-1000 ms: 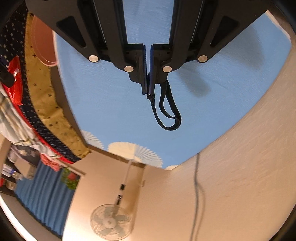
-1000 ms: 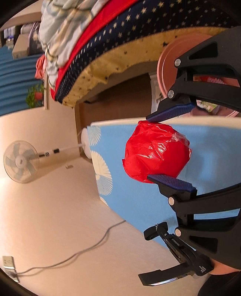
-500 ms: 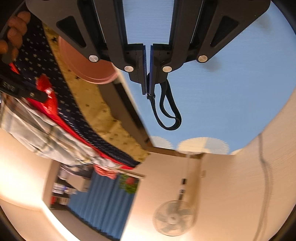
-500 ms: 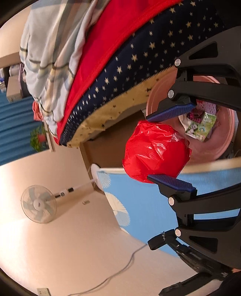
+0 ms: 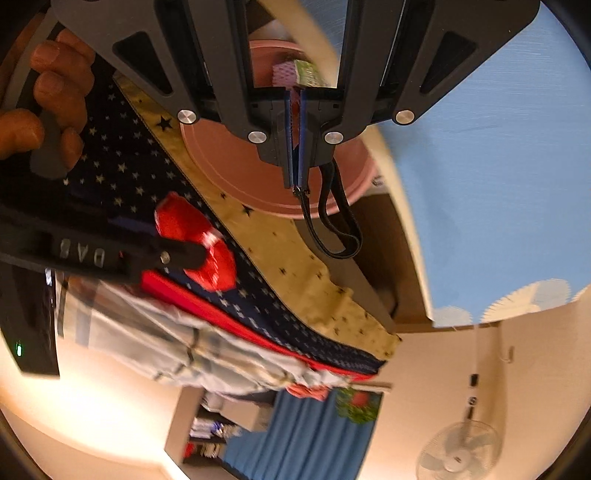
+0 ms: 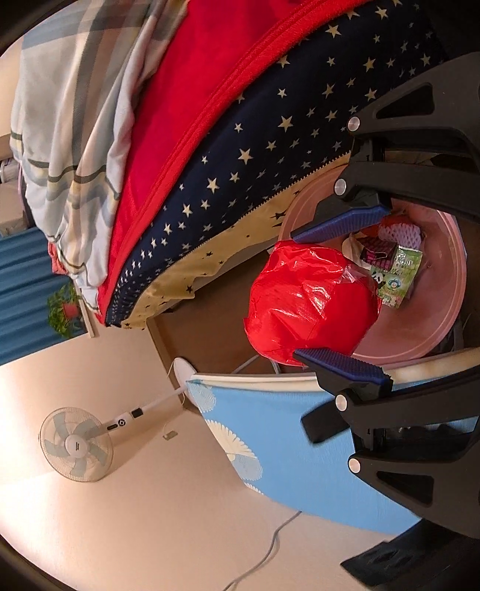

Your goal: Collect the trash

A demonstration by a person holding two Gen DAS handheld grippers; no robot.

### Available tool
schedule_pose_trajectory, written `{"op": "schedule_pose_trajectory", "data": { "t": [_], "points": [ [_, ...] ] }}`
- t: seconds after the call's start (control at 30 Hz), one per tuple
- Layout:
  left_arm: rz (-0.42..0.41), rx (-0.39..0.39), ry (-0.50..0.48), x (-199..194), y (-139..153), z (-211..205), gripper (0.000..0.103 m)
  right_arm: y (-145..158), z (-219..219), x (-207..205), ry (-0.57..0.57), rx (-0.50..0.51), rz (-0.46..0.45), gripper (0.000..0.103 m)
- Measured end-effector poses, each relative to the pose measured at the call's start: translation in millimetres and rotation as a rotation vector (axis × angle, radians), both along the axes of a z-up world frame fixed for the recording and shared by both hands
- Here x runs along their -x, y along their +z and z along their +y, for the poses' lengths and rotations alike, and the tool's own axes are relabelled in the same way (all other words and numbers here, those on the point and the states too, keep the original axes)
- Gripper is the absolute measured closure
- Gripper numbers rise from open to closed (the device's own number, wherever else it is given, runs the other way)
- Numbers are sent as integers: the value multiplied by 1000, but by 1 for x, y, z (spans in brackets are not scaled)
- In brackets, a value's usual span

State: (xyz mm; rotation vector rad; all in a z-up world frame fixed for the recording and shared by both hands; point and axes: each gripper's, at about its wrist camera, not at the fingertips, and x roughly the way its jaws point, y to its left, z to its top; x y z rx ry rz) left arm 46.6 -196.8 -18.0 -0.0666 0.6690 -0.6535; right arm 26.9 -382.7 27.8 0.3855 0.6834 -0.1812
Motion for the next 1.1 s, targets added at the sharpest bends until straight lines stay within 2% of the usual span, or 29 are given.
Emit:
{"op": "schedule_pose_trajectory", "data": {
  "t": [0.13,0.2,0.27,0.4,0.6,0.7,0.83,0.9,0.97,1.1],
  "points": [
    [37,-9,-36,-4,-12,-16,100,-4,-5,-4,-10,-4,19,45],
    [48,-21,-48,-6,-16,-21,95,-6,-7,-6,-16,-2,28,42],
    [49,-17,-46,-6,-18,-22,69,-7,-10,-7,-33,-1,34,38],
    [57,1,-22,-10,-18,-14,68,-6,-15,-7,-55,0,26,30],
    [48,13,18,-11,-9,4,68,1,-22,0,-84,-17,-9,28],
    [11,-5,47,-6,6,14,64,11,-21,8,-87,-15,-46,23],
    [-33,19,117,0,42,41,46,33,-15,21,-72,-9,-108,15],
    [-51,47,162,7,66,57,42,48,-6,28,-47,16,-143,8],
    [-78,47,197,16,88,68,26,59,5,36,-13,28,-170,5],
    [-165,-12,253,48,131,88,10,70,33,49,71,39,-179,5]
  ]
}}
